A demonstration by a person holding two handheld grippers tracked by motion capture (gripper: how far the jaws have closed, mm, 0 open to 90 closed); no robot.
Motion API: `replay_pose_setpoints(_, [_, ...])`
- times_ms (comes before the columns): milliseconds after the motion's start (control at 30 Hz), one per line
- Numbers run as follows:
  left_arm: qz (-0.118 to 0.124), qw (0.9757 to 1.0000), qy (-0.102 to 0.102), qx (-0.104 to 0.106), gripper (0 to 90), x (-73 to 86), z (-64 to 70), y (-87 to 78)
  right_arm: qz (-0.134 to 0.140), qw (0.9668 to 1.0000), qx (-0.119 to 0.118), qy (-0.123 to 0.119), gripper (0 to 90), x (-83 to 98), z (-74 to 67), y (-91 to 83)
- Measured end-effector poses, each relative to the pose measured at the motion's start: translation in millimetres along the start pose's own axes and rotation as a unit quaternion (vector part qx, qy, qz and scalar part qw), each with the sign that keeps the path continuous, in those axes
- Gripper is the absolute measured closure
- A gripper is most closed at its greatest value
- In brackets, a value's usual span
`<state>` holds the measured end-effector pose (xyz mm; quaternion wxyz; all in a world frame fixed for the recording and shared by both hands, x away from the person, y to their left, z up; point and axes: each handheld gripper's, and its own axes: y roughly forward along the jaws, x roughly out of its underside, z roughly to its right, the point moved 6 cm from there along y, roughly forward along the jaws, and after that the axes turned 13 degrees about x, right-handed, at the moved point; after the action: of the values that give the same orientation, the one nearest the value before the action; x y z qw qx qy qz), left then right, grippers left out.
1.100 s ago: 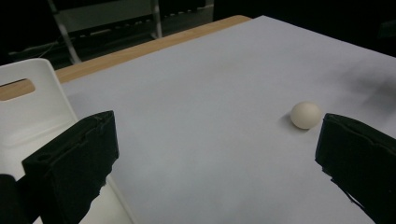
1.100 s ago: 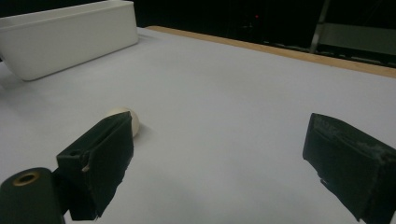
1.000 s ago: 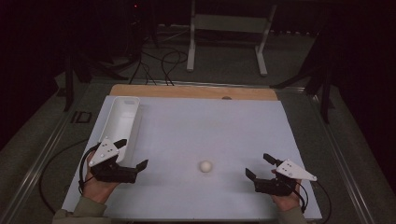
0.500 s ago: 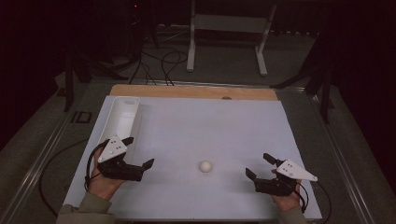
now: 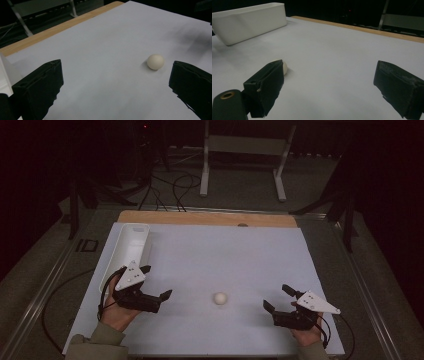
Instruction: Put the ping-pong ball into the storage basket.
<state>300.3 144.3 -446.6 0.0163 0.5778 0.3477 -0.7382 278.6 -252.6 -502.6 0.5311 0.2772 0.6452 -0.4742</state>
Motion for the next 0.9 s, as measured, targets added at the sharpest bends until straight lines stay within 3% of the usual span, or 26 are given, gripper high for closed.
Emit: replay_pose_setpoints(900, [-0.019, 0.9993, 0.015, 0.027, 0.0, -12.6, 10.6, 35.4, 0.000, 1.0000, 0.006, 0.003, 7.9, 0.0, 1.5, 0.7])
